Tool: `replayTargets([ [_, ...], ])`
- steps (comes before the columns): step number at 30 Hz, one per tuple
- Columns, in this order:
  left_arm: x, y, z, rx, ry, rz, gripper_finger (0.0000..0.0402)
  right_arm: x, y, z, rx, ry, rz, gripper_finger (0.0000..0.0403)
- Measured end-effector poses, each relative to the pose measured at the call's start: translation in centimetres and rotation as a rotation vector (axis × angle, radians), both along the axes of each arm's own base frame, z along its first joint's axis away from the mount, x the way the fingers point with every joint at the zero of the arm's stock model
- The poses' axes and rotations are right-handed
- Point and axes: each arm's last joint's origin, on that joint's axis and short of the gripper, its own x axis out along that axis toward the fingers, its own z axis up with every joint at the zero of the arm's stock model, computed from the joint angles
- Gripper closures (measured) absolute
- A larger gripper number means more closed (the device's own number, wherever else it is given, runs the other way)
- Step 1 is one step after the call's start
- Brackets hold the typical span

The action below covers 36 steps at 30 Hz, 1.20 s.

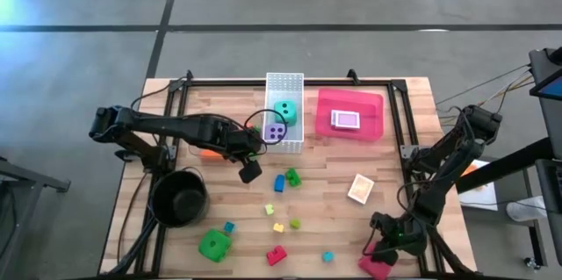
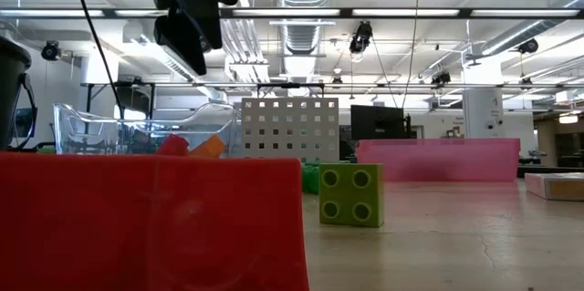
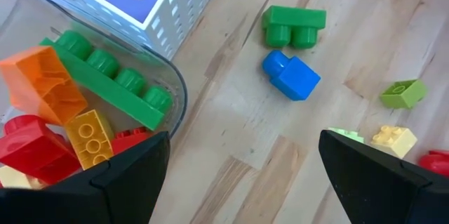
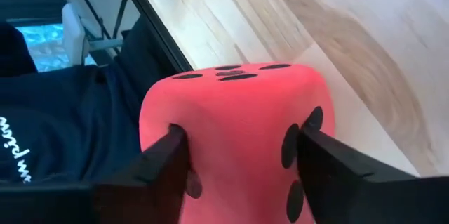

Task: Pick & Place Toys
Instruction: Put the red dice into the white bin

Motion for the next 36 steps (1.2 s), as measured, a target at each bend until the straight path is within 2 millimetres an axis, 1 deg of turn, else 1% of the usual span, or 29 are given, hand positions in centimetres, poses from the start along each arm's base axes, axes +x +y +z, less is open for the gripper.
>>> replayTargets([
  [1,0.0,0.0,0.0,-0.001,-0.002,-0.001,0.0037,0.0,0.0,0.0,-0.003,-0.006,-0.006,0.0215],
  [6,0.1,0.0,0.0,-0.001,-0.006,-0.001,0.0037,0.1,-0.1,0.1,-0.017,-0.051,-0.021,0.0217],
  [9,0.0,0.0,0.0,-0.002,-0.005,-0.001,0.0037,0.3,-0.1,0.5,-0.022,-0.108,-0.03,0.0244],
  [10,0.0,0.0,0.0,-0.002,-0.005,-0.002,0.0037,0.4,-0.2,0.7,-0.029,-0.133,-0.041,0.0252],
  [12,0.0,0.0,0.0,-0.002,-0.005,-0.002,0.0037,0.5,-0.2,1.1,-0.062,-0.177,-0.041,0.0253],
  [15,0.0,0.0,0.0,-0.001,-0.004,-0.002,0.0037,0.7,-0.3,1.9,-0.117,-0.237,-0.043,0.0266],
  [17,0.0,0.0,0.0,0.0,-0.004,-0.005,0.0037,0.7,-0.3,2.7,-0.138,-0.251,-0.052,0.0285],
  [20,0.0,0.0,0.0,0.0,-0.003,-0.005,0.0036,0.7,-0.5,3.3,-0.204,-0.232,-0.036,0.029],
  [24,0.0,0.0,0.0,-0.003,-0.004,0.002,0.0036,1.1,-0.2,5.0,-0.264,-0.28,-0.046,0.0305],
  [27,0.1,0.0,0.0,-0.003,-0.009,0.002,0.0036,1.7,-0.4,6.2,-0.337,-0.317,-0.045,0.0308],
  [36,0.2,-0.1,0.0,-0.004,-0.017,0.0,0.0036,3.9,-2.1,11.4,-0.53,-0.464,-0.041,0.0309],
])
